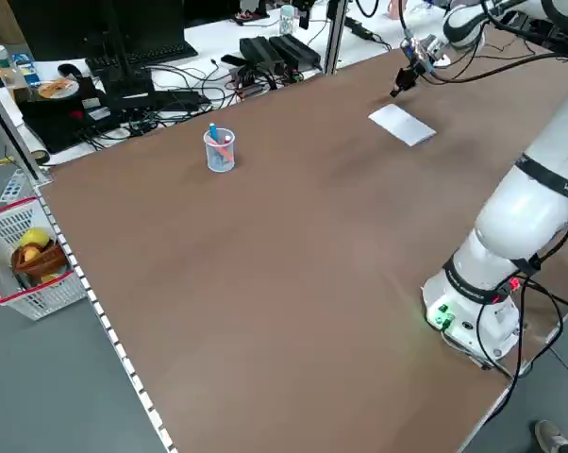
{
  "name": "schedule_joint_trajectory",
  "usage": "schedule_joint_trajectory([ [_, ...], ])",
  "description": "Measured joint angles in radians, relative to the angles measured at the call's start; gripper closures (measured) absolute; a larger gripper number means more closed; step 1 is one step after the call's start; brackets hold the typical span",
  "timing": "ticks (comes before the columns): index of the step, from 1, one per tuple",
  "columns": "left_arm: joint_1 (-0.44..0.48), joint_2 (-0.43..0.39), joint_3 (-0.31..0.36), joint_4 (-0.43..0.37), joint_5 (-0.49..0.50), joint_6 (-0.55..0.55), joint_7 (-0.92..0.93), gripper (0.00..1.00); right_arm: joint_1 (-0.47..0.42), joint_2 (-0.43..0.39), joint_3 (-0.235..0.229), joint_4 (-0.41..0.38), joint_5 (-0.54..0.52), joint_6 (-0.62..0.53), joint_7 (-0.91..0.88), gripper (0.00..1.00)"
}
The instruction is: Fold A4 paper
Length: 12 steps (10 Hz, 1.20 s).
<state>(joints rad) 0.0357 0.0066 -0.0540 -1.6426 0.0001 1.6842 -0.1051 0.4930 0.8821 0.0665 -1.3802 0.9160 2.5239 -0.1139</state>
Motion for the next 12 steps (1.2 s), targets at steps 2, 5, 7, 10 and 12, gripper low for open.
schedule_joint_trajectory([
  [2, 0.0, 0.0, 0.0, -0.012, 0.0, 0.017, 0.0, 0.0, 0.036, -0.119, -0.062, -0.084, -0.005, -0.122, 0.0, 0.91],
  [5, 0.001, -0.003, 0.0, -0.014, 0.0, 0.022, -0.003, 0.0, 0.126, -0.356, -0.195, -0.292, -0.152, -0.272, 0.004, 0.56],
  [7, 0.002, -0.007, 0.0, -0.014, 0.0, 0.023, -0.003, 0.0, 0.106, -0.503, -0.239, -0.356, -0.342, -0.438, 0.012, 0.26],
  [10, 0.002, -0.007, 0.0, -0.013, 0.0, 0.023, -0.003, 0.0, 0.027, -0.73, -0.246, -0.378, -0.726, -0.651, 0.145, 0.02],
  [12, 0.002, -0.007, 0.002, -0.005, 0.0, 0.014, -0.003, 0.0, -0.075, -0.839, -0.246, -0.369, -0.818, -0.805, 0.167, 0.01],
])
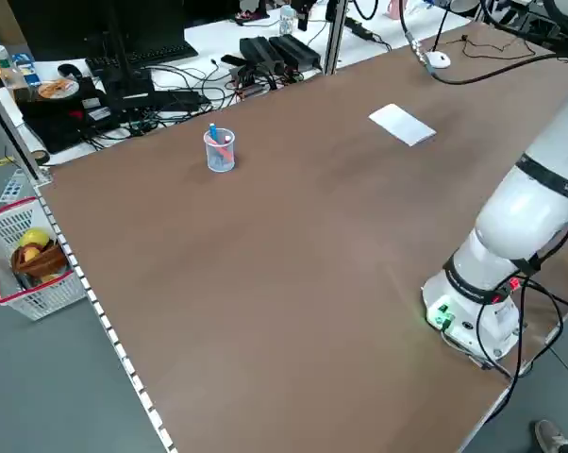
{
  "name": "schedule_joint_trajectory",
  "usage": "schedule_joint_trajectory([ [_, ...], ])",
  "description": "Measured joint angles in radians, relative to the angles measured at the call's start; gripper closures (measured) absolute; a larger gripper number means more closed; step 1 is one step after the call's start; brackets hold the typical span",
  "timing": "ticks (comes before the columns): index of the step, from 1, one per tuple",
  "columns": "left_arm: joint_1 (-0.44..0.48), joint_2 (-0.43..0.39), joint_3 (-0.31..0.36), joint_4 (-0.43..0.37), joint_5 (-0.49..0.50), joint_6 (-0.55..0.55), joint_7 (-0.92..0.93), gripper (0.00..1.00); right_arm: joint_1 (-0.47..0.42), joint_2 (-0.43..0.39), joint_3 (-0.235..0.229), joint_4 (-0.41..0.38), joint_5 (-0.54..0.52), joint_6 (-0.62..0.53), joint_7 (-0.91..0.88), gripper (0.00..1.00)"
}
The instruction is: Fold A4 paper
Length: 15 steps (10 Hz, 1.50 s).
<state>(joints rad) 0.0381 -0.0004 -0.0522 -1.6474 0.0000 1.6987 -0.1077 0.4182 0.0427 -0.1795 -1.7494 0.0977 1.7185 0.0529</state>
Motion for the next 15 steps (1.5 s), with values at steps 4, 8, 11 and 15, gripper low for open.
schedule_joint_trajectory([
  [4, 0.005, -0.001, 0.002, 0.009, 0.0, -0.008, 0.0, 0.0, -0.266, -0.033, 0.002, 0.133, -0.072, -0.137, -0.012, 0.01],
  [8, 0.008, -0.002, 0.001, 0.009, 0.0, -0.009, 0.0, 0.0, -0.336, -0.029, 0.004, 0.205, -0.079, -0.135, -0.101, 0.02],
  [11, 0.009, -0.002, 0.0, 0.009, 0.0, -0.009, 0.0, 0.0, -0.338, -0.029, 0.007, 0.261, -0.083, -0.145, -0.103, 0.01],
  [15, 0.009, -0.002, 0.0, 0.013, 0.0, -0.009, 0.0, 0.0, -0.346, -0.025, 0.007, 0.262, -0.084, -0.149, -0.103, 0.01],
])
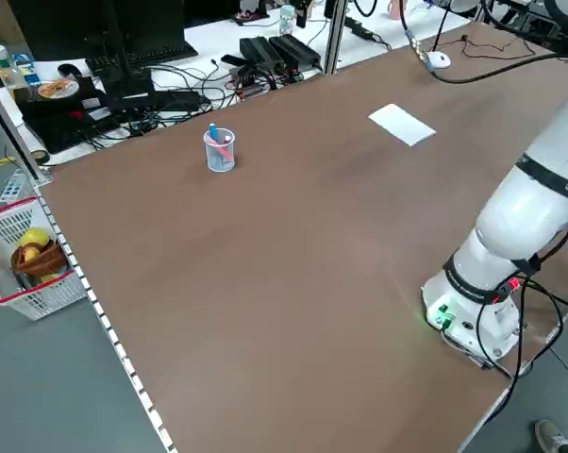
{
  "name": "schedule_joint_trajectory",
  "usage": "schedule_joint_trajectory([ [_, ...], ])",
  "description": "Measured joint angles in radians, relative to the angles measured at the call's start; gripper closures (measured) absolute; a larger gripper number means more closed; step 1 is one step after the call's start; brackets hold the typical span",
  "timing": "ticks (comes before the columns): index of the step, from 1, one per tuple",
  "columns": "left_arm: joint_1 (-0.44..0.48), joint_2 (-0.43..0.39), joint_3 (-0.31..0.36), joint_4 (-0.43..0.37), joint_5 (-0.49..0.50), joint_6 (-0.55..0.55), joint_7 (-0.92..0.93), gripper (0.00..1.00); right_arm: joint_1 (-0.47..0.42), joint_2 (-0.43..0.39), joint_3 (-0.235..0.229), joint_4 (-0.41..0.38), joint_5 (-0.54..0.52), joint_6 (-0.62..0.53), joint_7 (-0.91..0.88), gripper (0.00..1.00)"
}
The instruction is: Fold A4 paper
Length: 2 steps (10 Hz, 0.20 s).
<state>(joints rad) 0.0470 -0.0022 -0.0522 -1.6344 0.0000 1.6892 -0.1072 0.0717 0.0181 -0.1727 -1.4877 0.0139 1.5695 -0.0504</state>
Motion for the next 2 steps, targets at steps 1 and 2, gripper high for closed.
schedule_joint_trajectory([
  [1, 0.0, 0.0, 0.0, 0.0, 0.0, 0.0, 0.0, 0.0, -0.006, 0.0, 0.0, 0.0, 0.0, 0.001, 0.0, 0.01],
  [2, 0.0, 0.0, 0.0, 0.0, 0.0, 0.0, 0.0, 0.0, -0.011, 0.0, 0.0, 0.001, 0.001, 0.001, 0.0, 0.01],
])
